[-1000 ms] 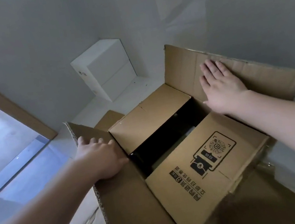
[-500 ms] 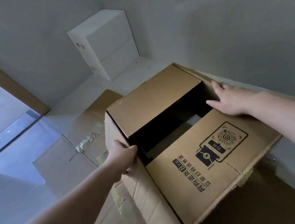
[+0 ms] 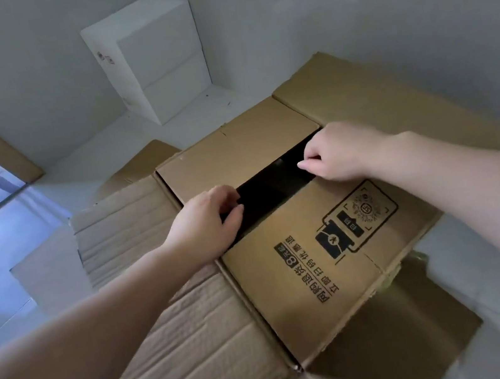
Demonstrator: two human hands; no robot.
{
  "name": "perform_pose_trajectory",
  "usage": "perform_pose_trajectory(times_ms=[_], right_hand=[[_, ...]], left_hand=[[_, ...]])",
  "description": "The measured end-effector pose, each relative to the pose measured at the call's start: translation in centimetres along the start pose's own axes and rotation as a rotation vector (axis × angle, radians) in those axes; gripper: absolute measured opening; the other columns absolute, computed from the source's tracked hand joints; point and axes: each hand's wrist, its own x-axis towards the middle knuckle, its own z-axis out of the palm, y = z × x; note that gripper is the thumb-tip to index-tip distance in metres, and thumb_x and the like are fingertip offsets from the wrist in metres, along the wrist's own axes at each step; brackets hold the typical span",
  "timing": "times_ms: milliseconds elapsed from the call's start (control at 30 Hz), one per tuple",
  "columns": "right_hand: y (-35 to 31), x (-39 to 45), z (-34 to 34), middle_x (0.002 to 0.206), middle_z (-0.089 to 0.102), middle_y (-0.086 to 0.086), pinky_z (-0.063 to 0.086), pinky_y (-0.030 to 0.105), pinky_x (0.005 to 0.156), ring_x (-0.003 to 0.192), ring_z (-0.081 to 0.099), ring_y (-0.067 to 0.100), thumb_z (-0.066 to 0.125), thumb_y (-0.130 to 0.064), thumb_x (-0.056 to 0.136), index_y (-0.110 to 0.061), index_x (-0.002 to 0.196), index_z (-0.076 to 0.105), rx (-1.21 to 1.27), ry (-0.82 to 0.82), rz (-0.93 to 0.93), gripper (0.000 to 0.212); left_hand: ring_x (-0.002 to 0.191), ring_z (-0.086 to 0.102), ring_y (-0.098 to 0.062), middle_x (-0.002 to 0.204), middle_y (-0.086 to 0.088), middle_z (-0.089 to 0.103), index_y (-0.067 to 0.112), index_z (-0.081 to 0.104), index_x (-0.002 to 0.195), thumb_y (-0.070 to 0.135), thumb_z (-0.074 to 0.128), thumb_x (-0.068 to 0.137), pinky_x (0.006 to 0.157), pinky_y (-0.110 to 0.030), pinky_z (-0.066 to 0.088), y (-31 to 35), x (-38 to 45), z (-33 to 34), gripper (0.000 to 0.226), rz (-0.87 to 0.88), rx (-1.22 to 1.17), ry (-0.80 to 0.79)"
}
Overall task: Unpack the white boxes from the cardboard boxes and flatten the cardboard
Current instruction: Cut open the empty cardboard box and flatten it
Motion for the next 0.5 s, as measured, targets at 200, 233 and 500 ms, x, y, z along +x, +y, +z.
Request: perform_pose_trajectory(times_ms=[200,233,500], right_hand=[[0.5,-4.7,-6.5,0.088,0.068,-0.010,0.053,0.033,0.079,0.082,0.062,0.012,0.052,-0.047,0.091,-0.025,0.093,0.073,0.011,-0.173,0.052,0.031],[0.4,-5.7,-7.2,0.089,0.068,-0.014,0.052,0.033,0.082,0.084,0.062,0.008,0.054,-0.048,0.090,-0.029,0.095,0.073,0.021,-0.259,0.060,0.028],[0.8,-12.5,-5.9,0.144,0.042,-0.017,0.036,0.033,0.106,0.130,0.043,0.011,0.065,-0.068,0.071,-0.040,0.146,0.029,-0.215,-0.842,0.074,0.088]], left_hand=[[0.089,0.060,-0.001,0.098,0.016,0.065,0.034,0.061,0.111,0.046,0.045,0.095,0.078,-0.020,0.049,6.8,-1.5,-3.9,0.025,0.110,-0.100,-0.323],[0.090,0.060,-0.001,0.099,0.015,0.065,0.033,0.061,0.112,0.048,0.045,0.095,0.079,-0.021,0.050,7.6,-2.1,-3.9,0.028,0.138,-0.079,-0.363],[0.114,0.056,-0.012,0.129,0.007,0.056,0.022,0.042,0.138,0.078,0.045,0.075,0.101,-0.031,0.046,10.1,-5.7,4.4,0.085,0.100,0.004,-0.831]])
